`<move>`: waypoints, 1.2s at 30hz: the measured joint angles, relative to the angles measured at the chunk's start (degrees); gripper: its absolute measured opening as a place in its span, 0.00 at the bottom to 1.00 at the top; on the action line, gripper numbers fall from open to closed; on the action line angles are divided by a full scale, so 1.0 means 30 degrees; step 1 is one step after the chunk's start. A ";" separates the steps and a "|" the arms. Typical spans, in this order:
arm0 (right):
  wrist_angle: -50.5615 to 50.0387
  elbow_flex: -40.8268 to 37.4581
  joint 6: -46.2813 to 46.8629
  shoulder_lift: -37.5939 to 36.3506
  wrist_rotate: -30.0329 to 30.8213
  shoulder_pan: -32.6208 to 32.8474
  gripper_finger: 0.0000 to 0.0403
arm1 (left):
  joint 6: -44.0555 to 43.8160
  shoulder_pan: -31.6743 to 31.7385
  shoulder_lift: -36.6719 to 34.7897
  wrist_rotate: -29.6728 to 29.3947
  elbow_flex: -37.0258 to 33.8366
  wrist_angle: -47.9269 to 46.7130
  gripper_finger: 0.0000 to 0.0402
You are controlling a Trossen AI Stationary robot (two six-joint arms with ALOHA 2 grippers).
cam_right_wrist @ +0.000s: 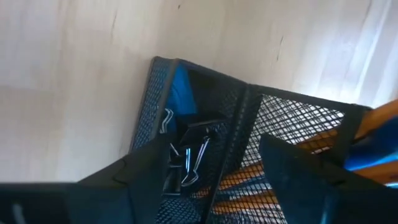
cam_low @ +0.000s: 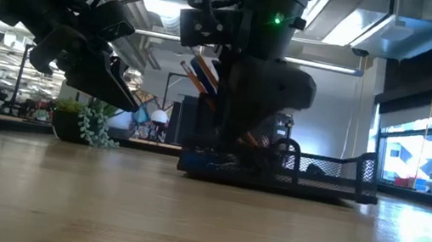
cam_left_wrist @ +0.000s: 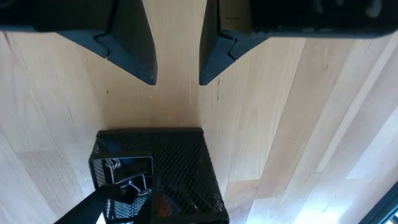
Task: Pick and place office supplies into organizer
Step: Put the blue sticky note into the black desk organizer
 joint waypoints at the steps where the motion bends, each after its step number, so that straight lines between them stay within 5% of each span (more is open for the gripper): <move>1: -0.0238 0.0259 0.0192 0.0009 -0.0234 0.0055 0.63 | 0.0000 0.0007 -0.0005 0.0005 0.0000 0.0005 0.28; 12: -0.2573 0.3412 0.2198 0.0041 -0.0616 0.2635 0.59 | 0.0000 0.0001 -0.0005 0.0007 0.0000 0.0000 0.28; 24: -0.9325 0.4329 1.3824 0.0041 -0.2871 0.7096 0.59 | 0.0000 0.0000 -0.0002 0.0005 0.0000 0.0107 0.28; 36: -1.0023 0.3533 2.1587 -0.0032 -0.1902 0.9905 0.59 | 0.0678 0.0014 -0.0034 -0.0057 0.0294 0.0707 0.28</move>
